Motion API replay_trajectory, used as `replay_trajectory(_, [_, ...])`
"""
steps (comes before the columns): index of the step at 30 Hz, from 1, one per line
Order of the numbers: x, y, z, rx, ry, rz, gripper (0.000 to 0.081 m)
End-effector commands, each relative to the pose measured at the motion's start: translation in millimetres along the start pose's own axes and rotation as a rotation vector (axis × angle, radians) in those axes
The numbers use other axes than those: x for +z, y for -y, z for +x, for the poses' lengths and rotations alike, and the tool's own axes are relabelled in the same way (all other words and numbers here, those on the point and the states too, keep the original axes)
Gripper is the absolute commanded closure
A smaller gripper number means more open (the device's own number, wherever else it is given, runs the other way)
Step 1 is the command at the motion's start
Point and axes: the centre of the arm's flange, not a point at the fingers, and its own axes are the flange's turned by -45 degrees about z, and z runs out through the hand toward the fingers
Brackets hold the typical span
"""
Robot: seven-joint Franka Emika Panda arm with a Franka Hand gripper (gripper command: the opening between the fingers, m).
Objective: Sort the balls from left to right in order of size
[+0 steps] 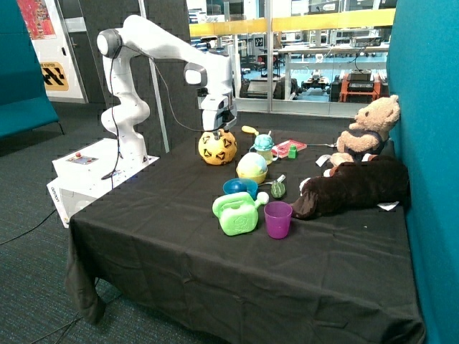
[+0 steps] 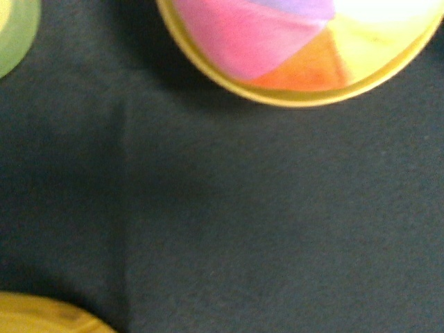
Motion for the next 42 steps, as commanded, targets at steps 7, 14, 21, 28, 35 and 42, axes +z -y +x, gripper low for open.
replay_trajectory(7, [-2.0, -39.3, 22.6, 0.083, -0.0026, 0.0037, 0.0167])
replay_trajectory(14, [0.6, -51.6, 35.5, 0.061, -0.0026, 0.0037, 0.0162])
replay_trajectory(21, [3.5, -59.4, 42.8, 0.061, -0.0026, 0.0037, 0.0161])
replay_trajectory(28, [7.8, -72.6, 47.8, 0.076, -0.0026, 0.0037, 0.0156])
replay_trajectory(35, [14.5, -90.0, 55.7, 0.098, -0.0026, 0.0037, 0.0149])
replay_trajectory(42, [25.4, -101.4, 65.5, 0.109, -0.0026, 0.0037, 0.0155])
